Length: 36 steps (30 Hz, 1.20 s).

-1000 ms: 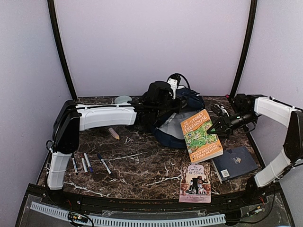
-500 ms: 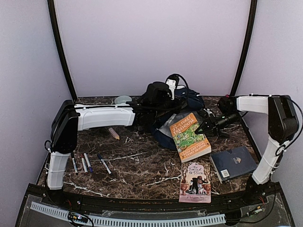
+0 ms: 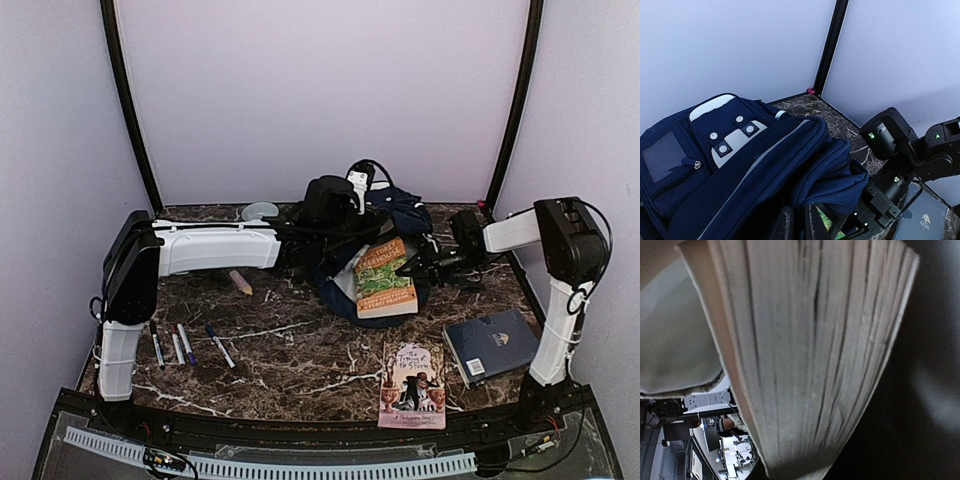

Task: Pack the student bag
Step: Place the book in the largest pocket of the bag.

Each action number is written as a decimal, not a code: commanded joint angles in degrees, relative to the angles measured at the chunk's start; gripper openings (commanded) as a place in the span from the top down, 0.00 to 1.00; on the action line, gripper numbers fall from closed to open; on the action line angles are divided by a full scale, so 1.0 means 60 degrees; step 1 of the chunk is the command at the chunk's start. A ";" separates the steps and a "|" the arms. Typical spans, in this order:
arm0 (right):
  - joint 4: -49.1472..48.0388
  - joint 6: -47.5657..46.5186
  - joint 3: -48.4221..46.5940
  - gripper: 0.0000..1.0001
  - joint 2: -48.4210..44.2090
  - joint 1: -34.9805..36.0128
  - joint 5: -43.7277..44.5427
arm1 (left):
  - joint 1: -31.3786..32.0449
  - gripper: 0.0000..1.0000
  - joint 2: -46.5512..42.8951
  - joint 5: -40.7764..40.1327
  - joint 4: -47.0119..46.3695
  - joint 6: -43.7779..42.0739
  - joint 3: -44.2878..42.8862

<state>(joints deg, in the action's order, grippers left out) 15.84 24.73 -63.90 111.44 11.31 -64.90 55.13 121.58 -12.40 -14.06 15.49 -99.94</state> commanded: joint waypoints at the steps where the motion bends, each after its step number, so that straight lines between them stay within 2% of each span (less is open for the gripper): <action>1: -0.3080 0.1372 -0.0163 1.00 0.0401 0.0089 0.0032 | 0.0069 1.00 -0.1405 0.0296 -0.1382 0.0207 -0.0094; 4: -0.3770 0.1713 -0.0291 1.00 0.0625 0.0074 0.0047 | 0.0069 1.00 -0.1460 0.0317 -0.1375 0.0188 0.0031; 9: -0.5912 0.3363 -0.0110 1.00 0.0836 0.0092 0.0140 | 0.0069 1.00 -0.1527 0.0401 -0.1377 0.0204 0.0175; 15: -0.6804 0.3429 -0.0202 1.00 0.1127 0.0212 0.0161 | 0.0069 1.00 -0.1555 0.0449 -0.1378 0.0174 0.0256; 18: -0.6753 0.3429 0.0211 1.00 0.0633 0.0362 0.0161 | 0.0068 1.00 -0.1570 0.0380 -0.1363 0.0001 0.0258; 24: -0.3192 0.3429 0.0544 1.00 -0.0545 0.0444 0.0161 | 0.0069 1.00 -0.1601 0.0073 -0.1364 -0.0358 0.0328; 26: -0.2514 0.3429 0.0635 1.00 -0.0862 0.0444 0.0161 | 0.0065 1.00 -0.1614 0.0025 -0.1362 -0.0435 0.0361; 32: -0.3126 0.3429 0.0729 1.00 -0.0873 0.0444 0.0161 | 0.0069 1.00 -0.1659 -0.0074 -0.1362 -0.0511 0.0443; 36: -0.5391 0.3429 0.0816 1.00 -0.0505 0.0442 0.0161 | 0.0069 1.00 -0.1658 -0.0013 -0.1289 -0.0510 0.0381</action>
<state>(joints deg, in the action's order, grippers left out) -2.46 45.56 -59.20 107.33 13.63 -61.93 55.13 118.08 -12.08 -15.05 12.64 -97.01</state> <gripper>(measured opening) 0.181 0.055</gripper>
